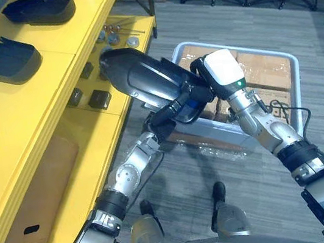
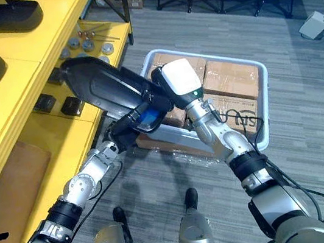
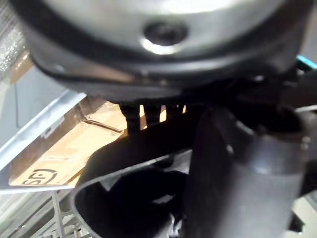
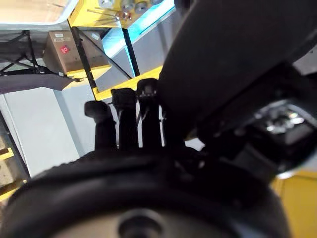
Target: Walk over and take three plastic housings, then place them on the shelf
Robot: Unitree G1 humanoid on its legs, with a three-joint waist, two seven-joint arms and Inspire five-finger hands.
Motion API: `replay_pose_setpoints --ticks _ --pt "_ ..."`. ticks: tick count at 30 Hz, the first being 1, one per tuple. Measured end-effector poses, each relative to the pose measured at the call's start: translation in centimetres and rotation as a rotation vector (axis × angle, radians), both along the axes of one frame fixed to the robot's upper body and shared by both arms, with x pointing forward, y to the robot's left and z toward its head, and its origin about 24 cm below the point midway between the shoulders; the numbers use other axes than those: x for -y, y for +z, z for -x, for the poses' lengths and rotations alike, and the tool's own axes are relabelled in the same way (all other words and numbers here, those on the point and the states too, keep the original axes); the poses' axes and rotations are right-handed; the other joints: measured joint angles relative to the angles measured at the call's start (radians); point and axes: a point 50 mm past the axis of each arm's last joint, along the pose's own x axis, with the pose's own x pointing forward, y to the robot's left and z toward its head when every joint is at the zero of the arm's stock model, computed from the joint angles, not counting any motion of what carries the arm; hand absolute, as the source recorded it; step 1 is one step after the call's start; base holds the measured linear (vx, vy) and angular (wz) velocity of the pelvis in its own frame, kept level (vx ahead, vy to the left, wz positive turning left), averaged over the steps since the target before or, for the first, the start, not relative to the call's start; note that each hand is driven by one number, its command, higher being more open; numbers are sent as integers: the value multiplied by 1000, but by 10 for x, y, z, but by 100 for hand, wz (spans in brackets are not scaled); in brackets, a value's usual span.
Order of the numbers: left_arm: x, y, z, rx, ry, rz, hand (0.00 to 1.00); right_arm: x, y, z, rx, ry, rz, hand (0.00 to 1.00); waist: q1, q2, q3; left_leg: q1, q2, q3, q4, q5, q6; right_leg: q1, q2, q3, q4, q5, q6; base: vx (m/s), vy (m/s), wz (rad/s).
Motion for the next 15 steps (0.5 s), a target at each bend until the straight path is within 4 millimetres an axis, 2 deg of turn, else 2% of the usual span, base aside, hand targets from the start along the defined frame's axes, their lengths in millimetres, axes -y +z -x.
replay_pose_setpoints --ticks 4,8,15 --pt "4 2 6 18 87 11 0 2 -16 14 -48 -27 -112 0 1 0 -2 14 2 2 -6 -2 -3 12 4 2 -5 0 0 3 -1 -1" --pt "2 -12 18 -30 154 -15 0 -9 -36 38 -96 -18 -205 0 -14 -5 -42 26 5 13 -22 -2 -5 12 9 9 -15 0 0 49 -3 -7" --pt "1 -23 33 -52 166 -12 0 -14 -55 56 -145 -48 -289 0 -14 -10 -48 67 4 34 -41 -7 -8 29 9 31 -16 -5 1 2 4 -9"
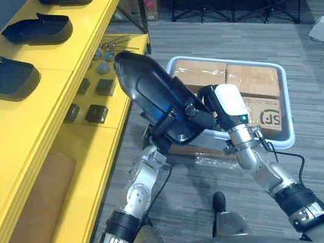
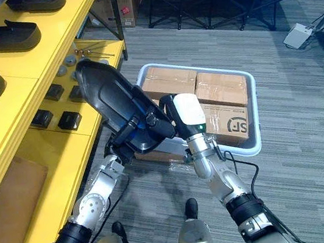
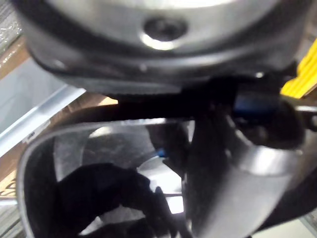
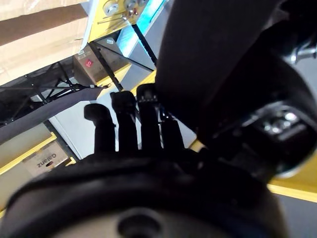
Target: Walk over and take three plastic housings, then place them on the shelf
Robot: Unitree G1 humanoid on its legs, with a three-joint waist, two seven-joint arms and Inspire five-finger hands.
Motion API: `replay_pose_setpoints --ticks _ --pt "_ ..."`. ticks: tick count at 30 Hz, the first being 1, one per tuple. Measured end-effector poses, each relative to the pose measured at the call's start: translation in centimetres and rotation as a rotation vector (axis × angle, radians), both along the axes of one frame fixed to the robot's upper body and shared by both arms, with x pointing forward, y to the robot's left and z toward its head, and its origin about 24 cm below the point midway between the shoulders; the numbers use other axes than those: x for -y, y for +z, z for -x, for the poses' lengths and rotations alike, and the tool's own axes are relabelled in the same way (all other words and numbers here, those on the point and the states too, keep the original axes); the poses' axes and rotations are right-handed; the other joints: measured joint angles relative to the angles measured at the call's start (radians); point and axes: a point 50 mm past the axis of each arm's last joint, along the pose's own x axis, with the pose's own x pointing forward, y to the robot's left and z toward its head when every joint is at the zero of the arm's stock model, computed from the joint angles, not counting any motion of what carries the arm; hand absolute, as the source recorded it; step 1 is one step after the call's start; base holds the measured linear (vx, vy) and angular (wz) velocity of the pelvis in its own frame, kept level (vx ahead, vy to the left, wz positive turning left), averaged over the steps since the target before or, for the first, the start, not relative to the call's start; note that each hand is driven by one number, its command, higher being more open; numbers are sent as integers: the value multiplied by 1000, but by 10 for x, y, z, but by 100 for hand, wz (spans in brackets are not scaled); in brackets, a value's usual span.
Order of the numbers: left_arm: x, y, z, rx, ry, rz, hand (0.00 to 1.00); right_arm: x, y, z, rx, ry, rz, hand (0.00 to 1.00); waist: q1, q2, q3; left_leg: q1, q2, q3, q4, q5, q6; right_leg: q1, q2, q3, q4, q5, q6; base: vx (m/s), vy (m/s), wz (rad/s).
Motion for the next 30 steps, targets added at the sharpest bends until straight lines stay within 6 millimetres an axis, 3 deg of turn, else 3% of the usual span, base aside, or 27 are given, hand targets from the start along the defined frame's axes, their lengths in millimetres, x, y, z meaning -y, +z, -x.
replay_pose_setpoints --ticks 2,3,6,10,12,14,17,19,24,26,30 --pt "0 -1 2 -1 -1 5 0 -1 -2 4 0 -7 -16 0 -1 -1 -1 3 -1 1 -7 -2 1 0 0 0 0 -2 0 -7 2 -3" --pt "-1 -3 5 -7 -1 10 0 -2 -4 7 -5 -7 -22 100 -2 -3 -3 7 -1 2 -14 -1 3 0 0 0 0 -4 0 0 0 0" --pt "-3 -10 13 -26 11 19 0 -4 -11 13 -30 -2 -34 100 0 -7 -18 18 1 7 -26 5 -5 0 4 -1 1 -6 -4 17 -6 -4" --pt "-7 -4 24 31 100 32 0 -13 -13 26 -65 19 -285 100 3 -9 -33 24 2 7 -38 9 -6 2 6 -5 1 -7 -4 16 -1 0" --pt "-13 8 22 88 189 -15 0 -13 -18 35 -109 34 -396 100 12 -9 -34 42 0 5 -52 13 -7 17 7 -11 1 -11 -3 17 7 5" --pt "-30 34 18 230 327 -128 0 -10 -24 47 -161 41 -530 100 22 -9 -36 53 0 -3 -68 20 -9 30 7 -28 1 -19 -5 -6 -5 15" --pt "-53 61 27 405 482 -324 0 -3 -20 54 -175 59 -687 100 23 -7 -57 55 -3 -10 -90 31 -10 30 7 -37 -2 -22 -4 4 -4 10" --pt "-62 68 33 462 539 -427 0 3 -14 57 -124 27 -711 100 25 -3 -74 56 -4 -11 -99 34 -10 30 7 -39 -4 -22 -4 23 5 7" --pt "-73 64 48 537 551 -755 0 32 24 59 110 -16 -1041 100 21 -4 -106 56 -8 -11 -102 34 -10 34 7 -40 -21 -19 0 3 6 -1" --pt "-73 61 50 534 523 -766 0 44 26 65 132 -29 -1115 100 19 -3 -107 56 -8 -10 -103 34 -10 31 7 -40 -22 -19 0 -6 14 -5" --pt "-78 54 56 513 520 -829 0 57 10 80 46 -50 -1184 100 -7 8 -113 56 -8 -4 -109 34 -10 25 7 -37 -23 -21 -2 0 8 -4"
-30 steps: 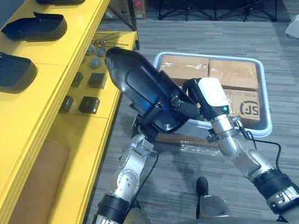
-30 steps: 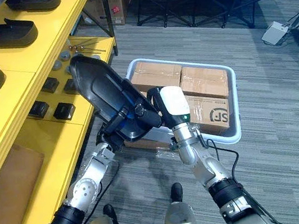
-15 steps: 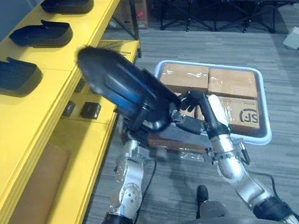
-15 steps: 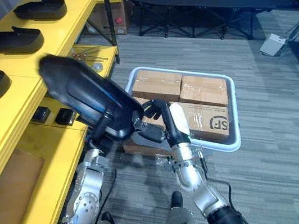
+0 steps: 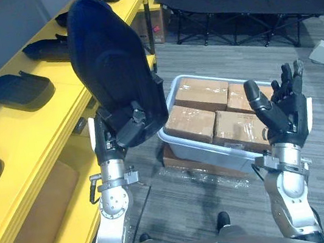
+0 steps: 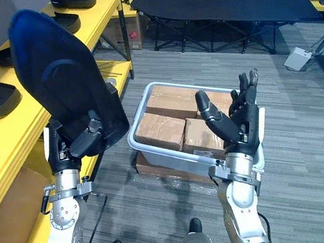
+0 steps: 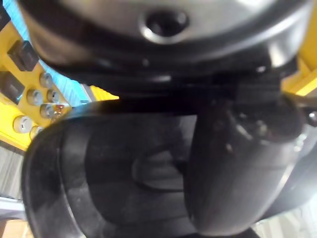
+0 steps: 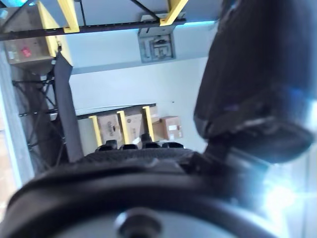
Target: Walk over and take three plastic housings, then place them on the shelf
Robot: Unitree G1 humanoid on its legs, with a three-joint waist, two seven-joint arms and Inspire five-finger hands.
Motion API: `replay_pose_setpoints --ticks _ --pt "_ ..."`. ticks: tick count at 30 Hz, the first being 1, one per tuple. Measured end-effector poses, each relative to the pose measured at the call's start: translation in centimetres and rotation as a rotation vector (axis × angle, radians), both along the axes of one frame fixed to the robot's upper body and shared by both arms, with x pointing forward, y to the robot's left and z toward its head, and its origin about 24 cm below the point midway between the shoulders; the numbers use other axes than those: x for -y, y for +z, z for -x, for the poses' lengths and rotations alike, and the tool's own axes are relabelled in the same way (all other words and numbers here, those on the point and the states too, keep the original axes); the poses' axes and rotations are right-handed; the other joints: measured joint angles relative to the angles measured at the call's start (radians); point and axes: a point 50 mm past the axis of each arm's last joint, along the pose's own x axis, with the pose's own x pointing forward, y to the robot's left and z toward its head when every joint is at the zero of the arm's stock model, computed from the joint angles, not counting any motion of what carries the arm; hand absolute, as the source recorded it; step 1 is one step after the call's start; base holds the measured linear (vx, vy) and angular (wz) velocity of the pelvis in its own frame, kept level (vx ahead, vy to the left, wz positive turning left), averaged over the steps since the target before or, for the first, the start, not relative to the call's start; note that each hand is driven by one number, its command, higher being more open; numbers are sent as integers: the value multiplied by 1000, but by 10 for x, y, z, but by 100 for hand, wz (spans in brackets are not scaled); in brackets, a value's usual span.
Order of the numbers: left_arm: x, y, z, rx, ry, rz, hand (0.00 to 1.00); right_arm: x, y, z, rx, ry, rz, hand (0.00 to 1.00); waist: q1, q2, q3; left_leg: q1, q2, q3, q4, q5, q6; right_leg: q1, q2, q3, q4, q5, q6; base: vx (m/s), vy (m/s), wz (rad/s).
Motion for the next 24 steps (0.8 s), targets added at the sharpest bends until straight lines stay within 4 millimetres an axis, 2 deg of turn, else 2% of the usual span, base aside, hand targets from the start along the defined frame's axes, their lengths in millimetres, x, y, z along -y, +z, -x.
replay_pose_setpoints --ticks 4,8,12,17,19,21,24 --pt "-17 -5 9 -14 73 23 0 8 -30 20 -188 63 -81 100 -12 25 -15 -2 -1 12 -8 1 0 -14 0 11 0 1 1 8 9 -7" --pt "-32 4 23 42 149 99 0 6 -49 24 -313 21 -89 100 -5 26 -16 -2 -1 7 -8 1 0 -9 0 7 0 1 2 -2 7 3" --pt "-47 16 36 118 264 131 0 6 -58 24 -352 -11 -109 100 9 29 -17 -3 -5 -22 -7 1 1 13 -4 -23 -1 -4 2 -14 14 21" --pt "-68 23 54 160 446 173 0 -6 -56 10 -332 41 -114 100 52 38 -23 -28 -13 -115 -4 8 11 52 -8 -116 -1 -21 3 -20 -3 51" --pt "-75 21 63 152 513 179 0 -18 -53 -1 -317 98 -103 100 76 45 -26 -59 -19 -177 -4 21 12 69 -8 -181 -1 -29 4 -19 -19 87" --pt "-82 16 75 126 571 186 0 -34 -52 -14 -315 170 -57 100 115 50 -27 -86 -30 -254 -2 45 5 109 -7 -265 -1 -37 12 5 -41 102" --pt "-88 9 86 94 567 242 0 -44 -50 -24 -321 163 40 100 157 51 -27 -117 -46 -323 -7 77 14 162 -7 -381 -1 -56 23 -29 -49 124"
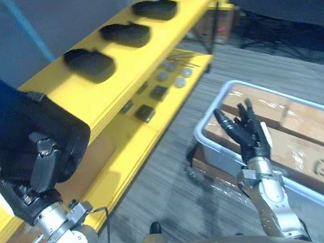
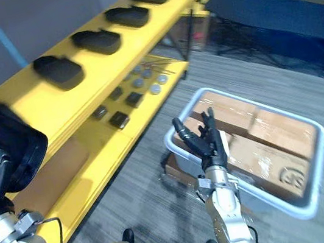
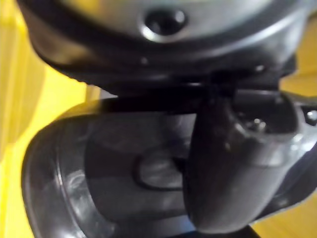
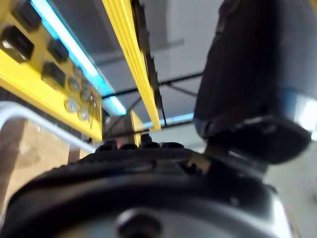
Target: Walk over and take three plastic housings, then place them on the shelf
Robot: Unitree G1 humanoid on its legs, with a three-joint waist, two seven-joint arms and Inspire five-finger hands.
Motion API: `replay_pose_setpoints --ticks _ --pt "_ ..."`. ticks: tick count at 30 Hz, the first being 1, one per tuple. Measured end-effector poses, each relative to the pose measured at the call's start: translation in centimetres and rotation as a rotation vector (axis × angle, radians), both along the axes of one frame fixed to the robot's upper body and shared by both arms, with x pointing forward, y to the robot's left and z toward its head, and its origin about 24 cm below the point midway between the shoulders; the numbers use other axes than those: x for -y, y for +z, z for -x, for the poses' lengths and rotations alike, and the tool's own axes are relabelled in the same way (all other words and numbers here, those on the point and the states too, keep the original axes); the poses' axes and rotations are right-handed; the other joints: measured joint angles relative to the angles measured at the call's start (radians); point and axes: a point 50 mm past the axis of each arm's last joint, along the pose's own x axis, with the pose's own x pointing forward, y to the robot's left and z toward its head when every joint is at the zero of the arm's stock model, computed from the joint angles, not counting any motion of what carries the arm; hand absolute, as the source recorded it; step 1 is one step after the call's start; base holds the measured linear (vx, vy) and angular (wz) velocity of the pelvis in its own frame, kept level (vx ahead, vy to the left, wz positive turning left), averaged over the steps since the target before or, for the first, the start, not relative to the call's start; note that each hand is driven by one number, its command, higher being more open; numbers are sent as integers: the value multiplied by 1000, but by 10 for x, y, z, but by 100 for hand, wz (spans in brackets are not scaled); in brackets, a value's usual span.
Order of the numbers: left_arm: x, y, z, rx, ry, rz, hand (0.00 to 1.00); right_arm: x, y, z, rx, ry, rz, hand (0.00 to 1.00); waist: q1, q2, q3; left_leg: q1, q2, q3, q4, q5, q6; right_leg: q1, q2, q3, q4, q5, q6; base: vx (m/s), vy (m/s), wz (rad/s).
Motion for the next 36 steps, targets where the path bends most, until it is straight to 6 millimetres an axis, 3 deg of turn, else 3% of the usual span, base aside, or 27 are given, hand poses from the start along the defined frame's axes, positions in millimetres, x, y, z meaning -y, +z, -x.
replay_pose_setpoints --ticks 1,2,4,5,9,11,16,17,18,19,20,21,22,23,24,26,28,30,32,36 --pt "-1 -2 3 -3 -5 17 0 -2 1 -1 7 -6 21 100 10 0 0 -16 -3 1 0 10 10 17 0 -42 0 -5 4 -47 -17 142" --pt "-3 -5 8 -5 -19 38 0 -3 3 -2 12 -30 42 100 5 2 1 -40 14 69 3 17 41 45 1 -108 9 -21 13 -36 2 154" --pt "-2 -8 14 5 -54 68 0 2 3 -3 10 -75 64 100 9 6 6 -46 39 178 -2 60 55 71 -13 -185 51 -49 27 -12 78 146" --pt "-3 -9 22 20 -51 82 0 4 3 -4 11 -94 65 100 19 7 6 -45 35 185 -9 74 38 76 -27 -201 77 -68 34 0 120 85" --pt "-4 -3 30 88 -25 73 0 4 5 -5 22 -95 58 100 38 -1 12 -38 17 213 -16 76 43 45 -76 -170 136 -94 37 -9 119 -8" --pt "1 11 27 153 -62 20 0 2 5 -5 27 -69 56 100 37 -10 30 -41 16 241 17 55 50 16 -109 -132 188 -120 46 -27 70 -37" --pt "12 35 11 212 -187 -202 0 -4 5 -6 29 -72 21 100 25 -26 57 -116 3 236 234 -72 69 15 -180 -121 289 -174 74 -19 84 -1" --pt "13 40 6 228 -212 -238 0 -6 6 -7 34 -78 10 100 30 -49 67 -121 -24 235 275 -107 78 20 -216 -123 319 -194 56 27 111 22" --pt "14 41 4 229 -218 -253 0 -7 6 -7 39 -82 6 100 31 -55 69 -124 -36 234 291 -122 94 20 -223 -103 330 -210 21 74 206 40" --pt "14 44 4 224 -225 -288 0 -6 7 -6 52 -81 4 100 16 -59 71 -138 -62 242 361 -173 155 2 -211 18 374 -265 -104 66 148 51" --pt "15 46 4 222 -228 -308 0 -4 8 -6 58 -77 12 100 0 -59 69 -143 -81 242 392 -201 178 -7 -208 90 409 -264 -165 96 287 101" --pt "17 49 0 229 -237 -347 0 2 9 -5 64 -80 29 100 -26 -42 58 -139 -103 186 394 -220 155 -80 -221 261 575 -165 -151 68 212 109" --pt "19 51 -2 243 -247 -354 0 3 9 -5 68 -84 27 100 -40 -43 56 -134 -106 159 370 -214 156 -106 -207 303 617 -177 -125 164 230 136" --pt "19 56 -7 270 -251 -373 0 2 13 -5 89 -79 23 100 -54 -50 56 -120 -107 110 306 -178 167 -146 -147 332 622 -246 -76 210 77 103" --pt "18 60 -11 292 -238 -381 0 1 20 -8 130 -58 33 100 -50 -71 58 -86 -114 92 236 -143 164 -181 -95 340 587 -299 -84 239 40 80" --pt "15 55 -19 295 -206 -336 0 3 29 -14 187 -48 42 100 -47 -73 58 -31 -120 70 186 -124 163 -199 -7 365 496 -321 -97 202 25 44" --pt "15 49 -24 277 -204 -315 0 9 39 -16 234 -72 45 100 -55 -72 56 -7 -140 38 174 -127 161 -222 47 430 422 -315 -99 174 5 66" --pt "19 47 -25 277 -224 -305 0 18 51 -14 304 -121 47 100 -72 -108 52 -9 -191 -6 183 -142 155 -245 50 484 370 -219 -93 159 -51 84" --pt "27 40 -26 252 -250 -262 0 28 59 -13 349 -156 72 100 -63 -73 46 -13 -183 -34 219 -175 143 -203 68 486 339 -226 -80 151 -58 35" --pt "34 40 -29 268 -272 -239 0 27 79 -9 462 -146 73 100 -71 -55 39 -43 -168 -67 243 -190 124 -182 88 446 302 -227 -82 76 -66 25"
